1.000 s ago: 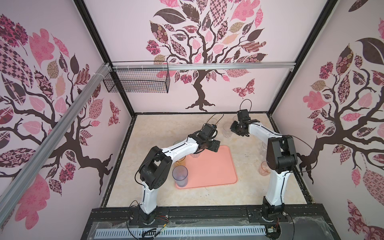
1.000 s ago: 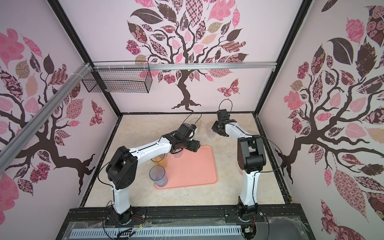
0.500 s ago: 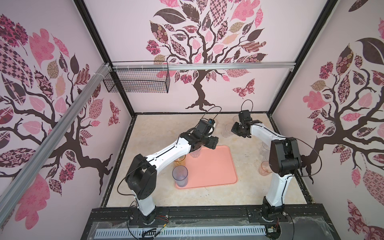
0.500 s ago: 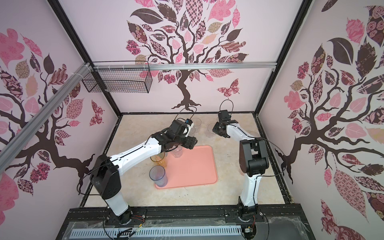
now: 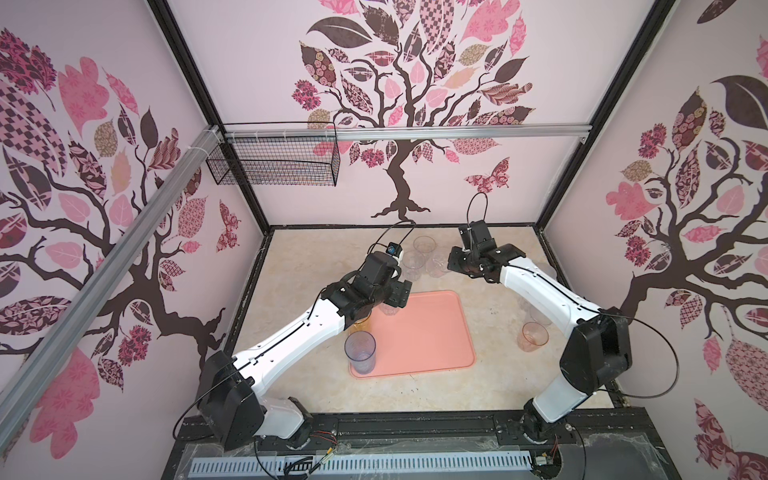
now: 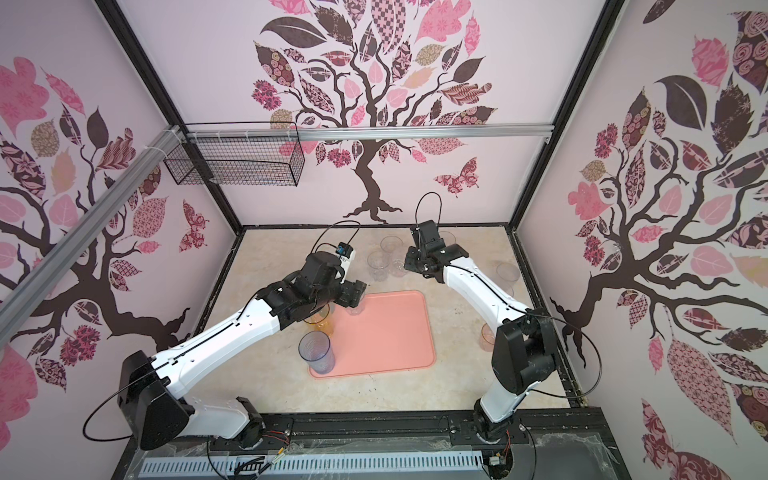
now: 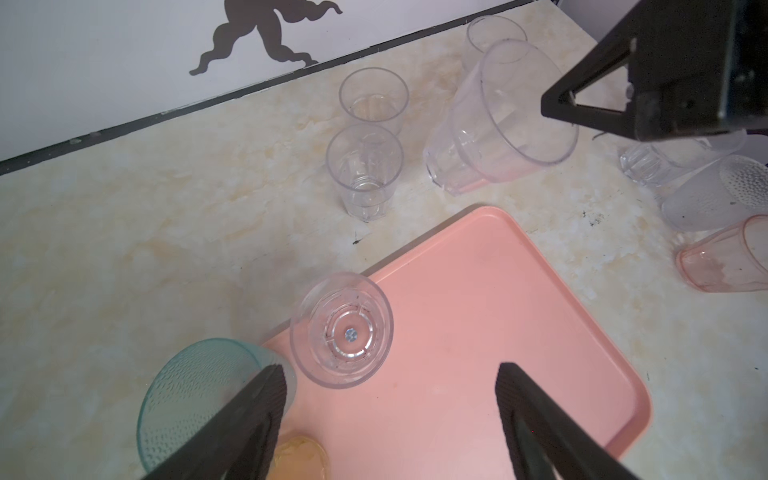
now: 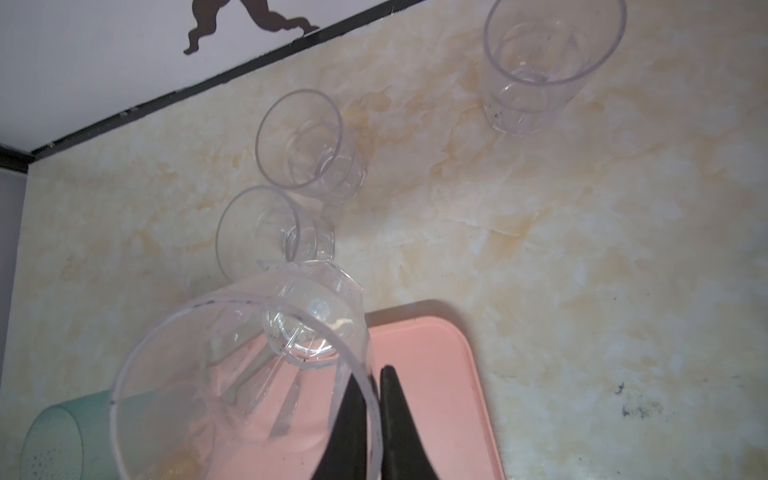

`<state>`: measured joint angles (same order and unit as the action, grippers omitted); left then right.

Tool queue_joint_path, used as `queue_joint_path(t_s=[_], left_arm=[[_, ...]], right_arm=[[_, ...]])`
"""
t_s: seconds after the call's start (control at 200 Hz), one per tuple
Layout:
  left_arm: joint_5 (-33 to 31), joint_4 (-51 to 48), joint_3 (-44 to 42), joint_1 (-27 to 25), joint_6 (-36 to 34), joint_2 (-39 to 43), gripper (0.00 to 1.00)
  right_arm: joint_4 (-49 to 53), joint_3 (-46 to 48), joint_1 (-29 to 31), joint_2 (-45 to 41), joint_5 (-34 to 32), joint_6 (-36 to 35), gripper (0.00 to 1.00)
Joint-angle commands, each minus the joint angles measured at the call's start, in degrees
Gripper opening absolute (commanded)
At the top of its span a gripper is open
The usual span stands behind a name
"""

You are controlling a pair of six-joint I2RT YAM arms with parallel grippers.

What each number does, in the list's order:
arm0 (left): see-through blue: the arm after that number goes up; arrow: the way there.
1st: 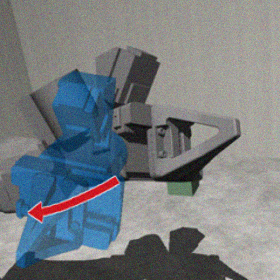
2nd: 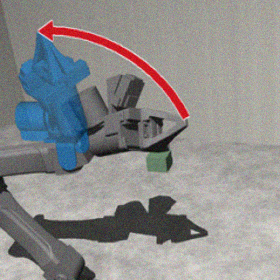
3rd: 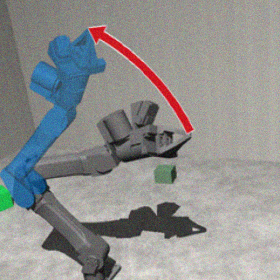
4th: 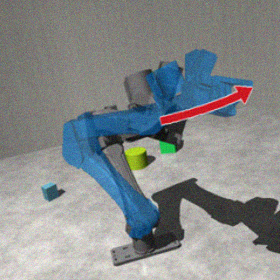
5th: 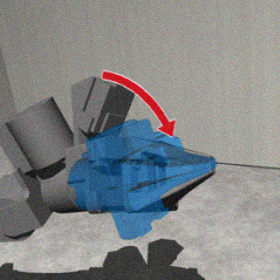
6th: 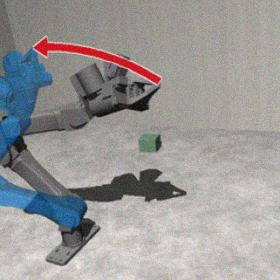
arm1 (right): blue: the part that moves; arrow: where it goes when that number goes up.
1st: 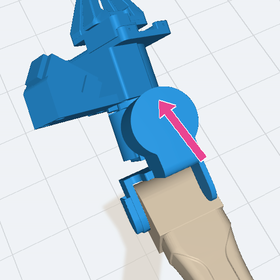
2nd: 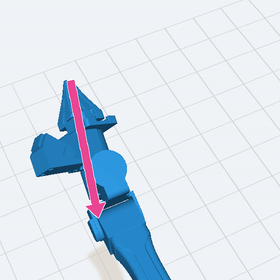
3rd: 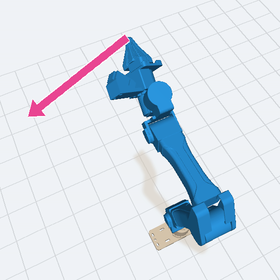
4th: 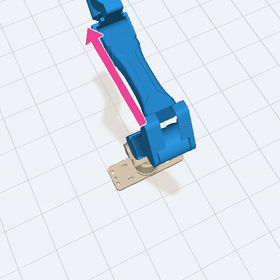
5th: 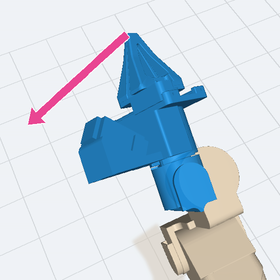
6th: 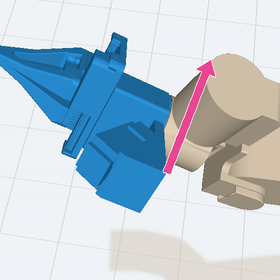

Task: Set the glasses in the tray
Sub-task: 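Carry the clear cup with right gripper over the tray and lower it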

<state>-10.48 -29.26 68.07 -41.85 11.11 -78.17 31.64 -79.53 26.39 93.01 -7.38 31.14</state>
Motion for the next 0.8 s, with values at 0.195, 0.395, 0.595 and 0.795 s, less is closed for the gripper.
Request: queue_joint_path(t_s=[0.195, 0.395, 0.595, 0.795], left_arm=[[-3.11, -3.48, -9.21, 1.1, 3.45, 8.26, 0.84], [-5.63, -3.61, -14.51, 1.95, 5.46, 13.51, 0.84], [-4.94, -3.29, -16.11, 4.62, 6.6, 16.28, 0.83], [-3.94, -2.94, -16.67, 4.84, 6.86, 16.04, 0.83]], right_arm=[[5.39, 4.69, 13.73, -3.3, -5.29, 0.78, 0.03], [5.72, 5.2, 21.96, -0.46, -5.02, 2.81, 0.01], [6.86, 2.34, 26.22, 3.35, -4.91, 2.99, 0.0], [8.85, -0.41, 26.44, 6.37, -3.99, 0.9, 0.0]])
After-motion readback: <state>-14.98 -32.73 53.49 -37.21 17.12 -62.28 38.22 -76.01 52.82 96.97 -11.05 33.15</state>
